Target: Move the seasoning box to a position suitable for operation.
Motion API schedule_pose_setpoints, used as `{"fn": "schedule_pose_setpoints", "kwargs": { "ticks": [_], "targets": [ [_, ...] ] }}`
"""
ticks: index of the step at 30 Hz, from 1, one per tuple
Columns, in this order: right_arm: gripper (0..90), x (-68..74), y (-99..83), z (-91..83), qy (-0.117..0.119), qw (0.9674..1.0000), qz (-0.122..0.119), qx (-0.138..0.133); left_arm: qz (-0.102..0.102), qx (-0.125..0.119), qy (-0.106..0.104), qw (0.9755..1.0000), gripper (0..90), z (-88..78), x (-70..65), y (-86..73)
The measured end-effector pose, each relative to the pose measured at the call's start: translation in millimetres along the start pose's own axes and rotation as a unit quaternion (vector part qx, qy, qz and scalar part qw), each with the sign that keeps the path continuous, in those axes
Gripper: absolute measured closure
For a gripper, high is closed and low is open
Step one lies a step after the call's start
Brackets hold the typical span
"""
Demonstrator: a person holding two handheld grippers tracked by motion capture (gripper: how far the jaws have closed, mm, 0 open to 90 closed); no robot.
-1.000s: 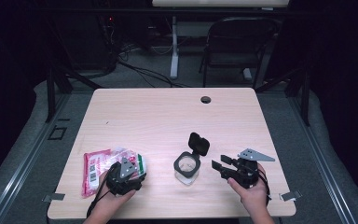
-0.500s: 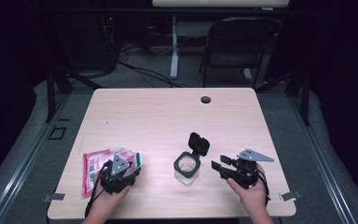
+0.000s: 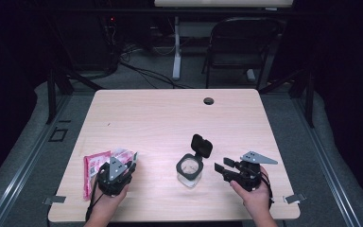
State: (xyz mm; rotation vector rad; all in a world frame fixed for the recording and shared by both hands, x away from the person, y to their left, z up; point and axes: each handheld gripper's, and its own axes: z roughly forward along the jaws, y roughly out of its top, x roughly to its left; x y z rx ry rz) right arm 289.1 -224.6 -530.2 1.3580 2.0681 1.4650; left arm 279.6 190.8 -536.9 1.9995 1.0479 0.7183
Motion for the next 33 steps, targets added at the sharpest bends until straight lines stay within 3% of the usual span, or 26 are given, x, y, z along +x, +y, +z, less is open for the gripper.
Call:
{"fn": "schedule_pose_setpoints", "kwargs": {
  "ticks": [9,15,17,19,24,28,33],
  "targets": [
    [49.4,0.0,0.0,-0.5,-0.002,1.0,0.0,-0.004,-0.032,-0.012,-0.013,0.9993,90.0,-5.0,8.6,1.5],
    [49.4,-0.1,-0.2,-0.4,-0.004,1.0,-0.002,-0.001,-0.073,-0.017,-0.041,0.9964,90.0,-6.2,20.9,0.3],
    [49.4,-0.2,-0.3,-0.2,-0.004,1.0,-0.001,-0.001,-0.08,-0.021,-0.042,0.9956,90.0,-6.2,24.1,-0.3],
    [49.4,-0.2,-0.4,0.0,-0.003,1.0,0.0,-0.001,-0.084,-0.022,-0.034,0.9956,90.0,-7.2,25.6,-0.9],
    [49.3,-0.3,-0.9,0.6,-0.002,1.0,-0.001,0.001,-0.07,-0.017,-0.01,0.9973,84.3,-5.9,23.5,-2.4],
    [49.1,0.5,-1.2,1.2,-0.002,1.0,-0.003,0.002,-0.079,-0.024,0.0,0.9966,82.1,-6.2,26.6,-3.1],
    [49.0,0.6,-1.2,1.5,-0.001,1.0,-0.003,0.002,-0.091,-0.015,0.01,0.9957,76.7,-4.4,31.9,-6.8]
  ]
}}
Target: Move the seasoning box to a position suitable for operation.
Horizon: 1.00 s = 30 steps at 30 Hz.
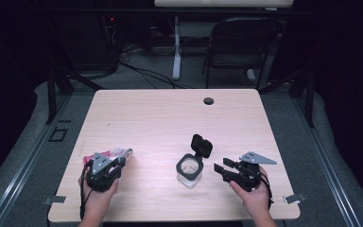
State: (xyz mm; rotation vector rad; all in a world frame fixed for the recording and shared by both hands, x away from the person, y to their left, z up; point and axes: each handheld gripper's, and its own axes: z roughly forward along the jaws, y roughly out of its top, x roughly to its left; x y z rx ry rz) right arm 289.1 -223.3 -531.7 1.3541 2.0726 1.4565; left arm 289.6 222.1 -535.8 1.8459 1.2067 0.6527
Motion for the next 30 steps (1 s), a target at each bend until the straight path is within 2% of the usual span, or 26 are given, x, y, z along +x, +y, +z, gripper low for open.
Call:
{"fn": "schedule_pose_setpoints", "kwargs": {
  "ticks": [4,9,12,19,20,27,30],
  "targets": [
    [49.0,0.0,0.1,-0.5,0.0,1.0,0.002,0.0,0.001,0.022,0.005,0.9998,69.7,7.8,2.1,-3.9],
    [48.9,0.4,-0.1,-0.1,0.001,1.0,0.001,0.0,0.006,0.038,0.017,0.9991,68.3,13.1,1.1,-6.2],
    [48.9,0.5,-0.1,-0.1,0.001,1.0,0.0,0.0,0.003,0.046,0.01,0.9989,65.8,16.1,0.5,-8.3],
    [48.8,0.5,-0.5,0.4,0.001,1.0,-0.001,0.003,0.01,0.06,0.006,0.9981,61.9,23.4,-2.0,-12.2],
    [48.8,0.5,-0.5,0.5,0.001,1.0,-0.001,0.004,0.017,0.065,0.005,0.9977,62.1,24.4,-2.4,-12.4],
    [48.7,1.9,-1.0,1.6,0.003,1.0,0.0,0.004,0.021,0.077,-0.011,0.9967,74.4,30.1,-6.6,-13.7],
    [48.6,2.2,-1.2,2.0,0.003,1.0,-0.001,0.004,0.025,0.081,-0.013,0.9963,76.4,33.8,-8.4,-14.6]
  ]
}}
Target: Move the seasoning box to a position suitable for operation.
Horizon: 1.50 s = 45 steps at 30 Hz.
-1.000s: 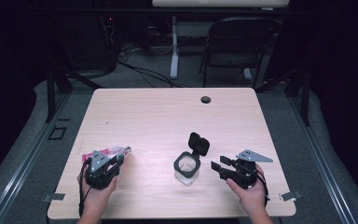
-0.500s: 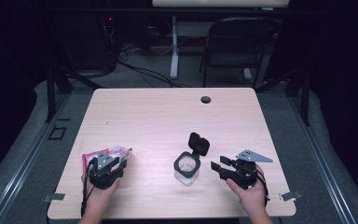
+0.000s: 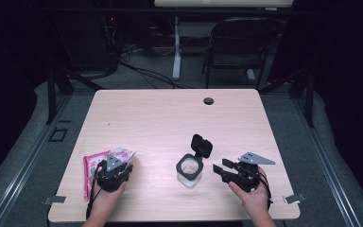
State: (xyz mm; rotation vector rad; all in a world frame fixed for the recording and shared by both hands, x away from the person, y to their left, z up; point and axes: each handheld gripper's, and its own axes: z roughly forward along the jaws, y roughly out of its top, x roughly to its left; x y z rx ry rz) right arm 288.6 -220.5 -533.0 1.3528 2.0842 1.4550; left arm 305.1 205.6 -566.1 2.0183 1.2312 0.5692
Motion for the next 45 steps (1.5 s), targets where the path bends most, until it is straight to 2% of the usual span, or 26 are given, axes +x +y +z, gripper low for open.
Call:
{"fn": "schedule_pose_setpoints", "kwargs": {
  "ticks": [3,6,11,14,21,26,31,34,40,45],
  "targets": [
    [48.6,0.2,-0.1,0.3,0.001,1.0,0.001,-0.001,-0.005,0.001,0.002,1.0,78.3,1.3,0.6,-0.3],
    [48.6,0.4,-0.2,0.3,-0.001,1.0,0.0,0.001,-0.006,0.002,0.002,1.0,84.0,0.5,1.6,-0.3],
    [48.6,-0.2,0.0,-0.2,0.001,1.0,0.001,0.0,-0.02,-0.005,-0.003,0.9998,89.6,-3.4,5.3,0.8],
    [48.6,-0.8,0.1,-1.0,-0.001,1.0,0.0,0.0,-0.029,-0.01,-0.007,0.9995,90.0,-5.9,8.5,1.6],
    [48.6,-2.2,0.5,-2.1,-0.001,1.0,0.0,0.0,-0.03,-0.018,-0.011,0.9993,90.0,-13.1,12.5,5.7],
    [48.6,-1.8,0.4,-1.9,-0.001,1.0,0.002,-0.003,-0.016,-0.025,0.001,0.9995,90.0,-25.8,18.8,14.4],
    [48.6,-3.0,0.5,-2.4,-0.003,1.0,0.002,-0.001,-0.029,-0.039,0.008,0.9988,90.0,-41.4,28.9,20.9],
    [48.6,-3.1,0.3,-2.5,-0.004,1.0,0.003,-0.002,-0.027,-0.047,0.014,0.9984,90.0,-47.3,30.8,24.8],
    [48.6,-2.4,0.1,-0.5,-0.002,1.0,0.006,-0.001,0.008,-0.052,0.042,0.9977,90.0,-61.8,33.4,38.8],
    [48.6,-4.4,-0.2,0.0,-0.002,1.0,0.007,0.0,0.011,-0.069,0.052,0.9963,90.0,-73.5,37.8,49.4]
  ]
}}
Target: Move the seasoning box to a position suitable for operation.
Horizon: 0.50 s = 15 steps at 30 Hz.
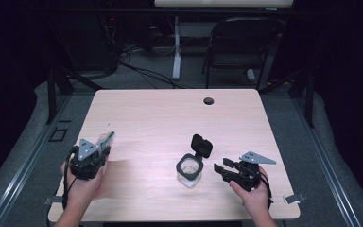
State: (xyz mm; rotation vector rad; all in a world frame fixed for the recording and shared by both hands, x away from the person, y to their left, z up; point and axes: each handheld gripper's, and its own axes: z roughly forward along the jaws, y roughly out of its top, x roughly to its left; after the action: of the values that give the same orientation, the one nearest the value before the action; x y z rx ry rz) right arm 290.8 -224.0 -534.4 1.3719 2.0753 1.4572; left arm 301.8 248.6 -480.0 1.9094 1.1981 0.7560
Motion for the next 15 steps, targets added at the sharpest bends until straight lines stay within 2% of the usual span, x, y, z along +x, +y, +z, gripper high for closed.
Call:
{"fn": "schedule_pose_setpoints", "kwargs": {
  "ticks": [3,8,15],
  "targets": [
    [48.6,-0.6,0.3,-0.2,0.001,1.0,-0.001,0.0,0.0,-0.008,0.005,1.0,90.0,-4.7,3.2,6.1],
    [48.6,-0.8,0.3,-0.3,0.001,1.0,-0.002,0.0,0.012,-0.02,0.013,0.9996,90.0,-13.9,5.3,18.6],
    [48.6,-1.7,0.4,-0.8,0.001,1.0,0.003,-0.001,0.01,-0.038,0.009,0.9992,90.0,-20.4,5.8,32.3]
  ]
}}
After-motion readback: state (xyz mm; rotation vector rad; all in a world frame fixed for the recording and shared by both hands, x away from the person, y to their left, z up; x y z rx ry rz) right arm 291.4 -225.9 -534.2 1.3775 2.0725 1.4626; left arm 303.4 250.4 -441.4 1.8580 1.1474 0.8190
